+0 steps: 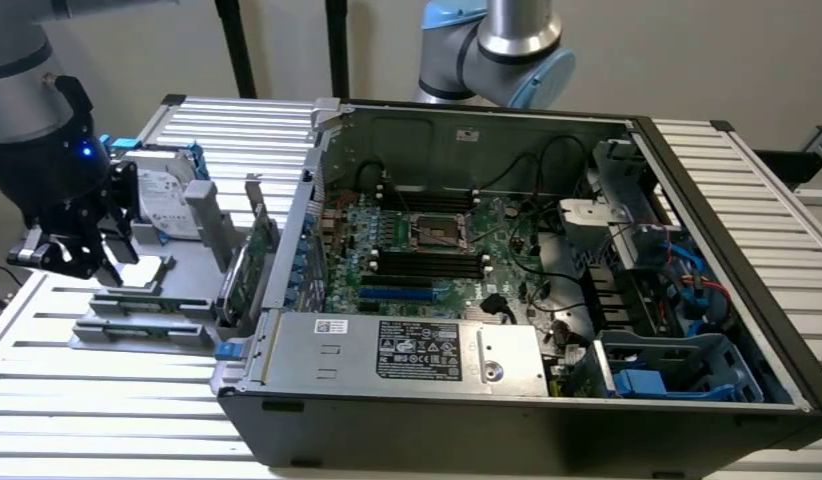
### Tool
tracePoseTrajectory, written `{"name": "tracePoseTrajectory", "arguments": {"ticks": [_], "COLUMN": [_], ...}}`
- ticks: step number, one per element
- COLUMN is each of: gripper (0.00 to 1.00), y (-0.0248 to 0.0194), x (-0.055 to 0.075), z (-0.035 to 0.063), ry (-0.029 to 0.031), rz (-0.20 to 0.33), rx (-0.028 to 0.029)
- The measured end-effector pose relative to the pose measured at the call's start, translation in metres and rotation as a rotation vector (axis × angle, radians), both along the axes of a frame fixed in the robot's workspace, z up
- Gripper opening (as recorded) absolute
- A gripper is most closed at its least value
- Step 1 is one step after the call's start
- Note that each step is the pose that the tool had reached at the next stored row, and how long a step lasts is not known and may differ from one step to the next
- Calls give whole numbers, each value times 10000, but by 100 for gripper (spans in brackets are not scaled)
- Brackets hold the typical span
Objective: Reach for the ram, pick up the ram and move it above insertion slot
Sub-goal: 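Pick up the ram and move it above insertion slot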
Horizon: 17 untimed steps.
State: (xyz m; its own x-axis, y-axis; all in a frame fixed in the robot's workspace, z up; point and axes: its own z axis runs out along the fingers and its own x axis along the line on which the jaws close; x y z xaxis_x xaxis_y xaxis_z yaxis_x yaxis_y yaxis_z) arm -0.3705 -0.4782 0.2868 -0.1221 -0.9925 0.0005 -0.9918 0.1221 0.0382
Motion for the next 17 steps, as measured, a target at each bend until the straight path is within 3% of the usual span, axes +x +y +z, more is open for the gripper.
{"name": "tracePoseTrajectory", "arguments": {"ticks": [17], "gripper": [36], "y": [-49], "x": [-36], "z": [-309], "ry": [-1], "rz": [296], "rx": [1]}}
